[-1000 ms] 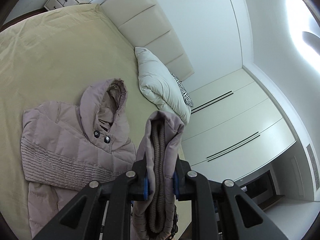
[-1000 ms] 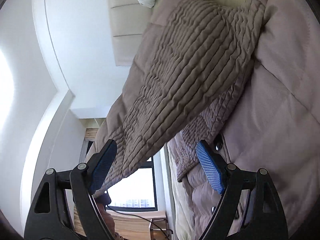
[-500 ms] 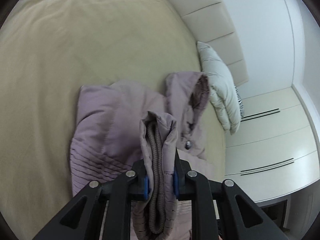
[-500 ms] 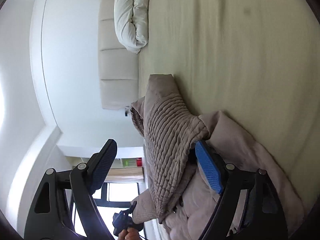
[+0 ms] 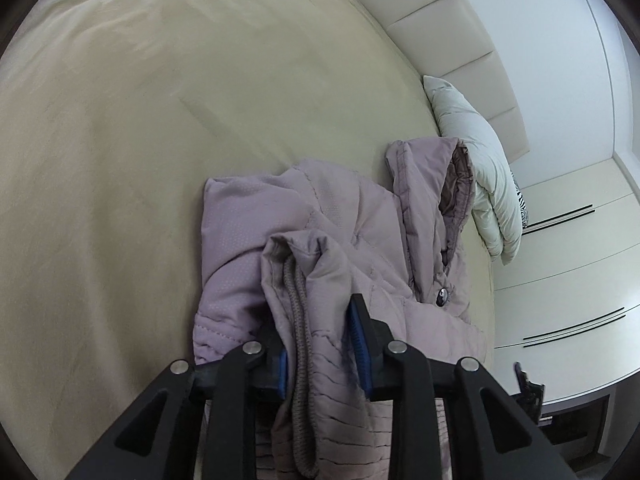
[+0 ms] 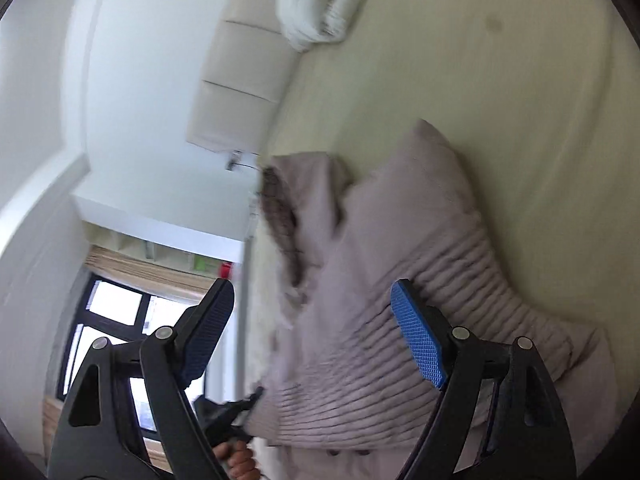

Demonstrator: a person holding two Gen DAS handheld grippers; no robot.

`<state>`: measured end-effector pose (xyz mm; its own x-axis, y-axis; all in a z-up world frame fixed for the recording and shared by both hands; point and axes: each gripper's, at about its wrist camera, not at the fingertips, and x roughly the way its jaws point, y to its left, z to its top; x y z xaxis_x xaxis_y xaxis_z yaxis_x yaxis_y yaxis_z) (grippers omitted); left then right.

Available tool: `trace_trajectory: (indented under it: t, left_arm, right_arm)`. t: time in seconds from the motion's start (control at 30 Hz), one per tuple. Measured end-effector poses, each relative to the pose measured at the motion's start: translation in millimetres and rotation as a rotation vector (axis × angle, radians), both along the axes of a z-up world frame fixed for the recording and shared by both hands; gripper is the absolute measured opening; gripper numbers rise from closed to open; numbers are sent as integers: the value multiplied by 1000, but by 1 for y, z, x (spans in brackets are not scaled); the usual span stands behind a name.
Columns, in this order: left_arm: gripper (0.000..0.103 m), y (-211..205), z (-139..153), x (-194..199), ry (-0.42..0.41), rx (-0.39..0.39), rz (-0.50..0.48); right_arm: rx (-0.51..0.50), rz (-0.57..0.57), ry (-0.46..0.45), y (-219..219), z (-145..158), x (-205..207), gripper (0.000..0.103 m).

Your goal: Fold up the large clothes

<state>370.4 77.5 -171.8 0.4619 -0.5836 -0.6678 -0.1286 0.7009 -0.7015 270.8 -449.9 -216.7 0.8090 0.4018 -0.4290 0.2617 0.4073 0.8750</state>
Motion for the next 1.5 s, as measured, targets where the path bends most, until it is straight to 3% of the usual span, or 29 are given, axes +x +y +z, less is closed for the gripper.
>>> trace_trajectory:
  t: [0.03,0.1,0.2,0.27,0.33,0.47,0.53,0.6,0.7,0.8,0.83,0.87,0.9,0.93,0.97,1.13,1.27,1.33,1.4,1.47,1.5]
  left_arm:
    - [31,-3,0,1,-4,15,-11]
    - [31,-4,0,2,-12,34,-23]
    - [32,7,12,-7,-34,38,2]
    - [33,15,33,-21,-95,106,61]
    - [33,11,55,-32,-166,170,74]
    - [33,-46,84,-30,-279,251,-77]
    - [33,-79,77,-23,-290,292,-156]
    - [33,-98,53,-12,-237,333,-202]
    - [31,-103,22,-5,-193,358,-221]
    - [31,-101,40,-4,-205,371,-215]
    - [35,-102,52,-3,-235,384,-202]
    - [47,-104,66,1,-277,405,-188]
    - [55,-107,77,6,-308,419,-178]
    - [70,-112,86,16,-334,429,-176]
    - [77,-120,92,30,-351,449,-176]
    - [77,-169,94,108,-336,562,-196]
    - [78,-211,78,153,-294,652,-235]
    - [77,-224,67,169,-290,732,-226]
    - [71,-227,52,186,-259,733,-235]
    - [32,-219,37,199,-199,667,-242]
    - [24,-214,33,201,-179,639,-237]
  right_arm:
    - [10,2,46,-1,-21,7,63]
    - [-38,1,61,-2,-36,4,45]
    - [-42,7,47,-3,-27,-8,46]
    - [-86,-17,56,-6,-8,-17,47]
    - [-162,-17,5,-5,20,-17,52]
    - [-212,44,-38,6,47,9,53]
    - [-226,66,1,10,37,22,59]
    - [-189,78,87,9,8,30,58]
    - [-216,100,17,10,-4,20,58]
    - [-351,109,41,16,20,12,60]
    - [-394,104,31,18,31,11,64]
    - [-441,102,5,18,43,11,66]
    - [-474,98,-12,20,54,14,71]
    - [-499,94,-26,22,63,17,72]
    - [-505,101,-37,24,69,23,72]
    - [-574,162,8,41,67,52,72]
    - [-585,194,79,46,28,73,72]
    - [-632,205,53,50,15,70,72]
    - [-675,203,25,54,11,65,72]
    - [-686,201,17,55,8,63,72]
    - [-684,205,21,54,8,64,72]
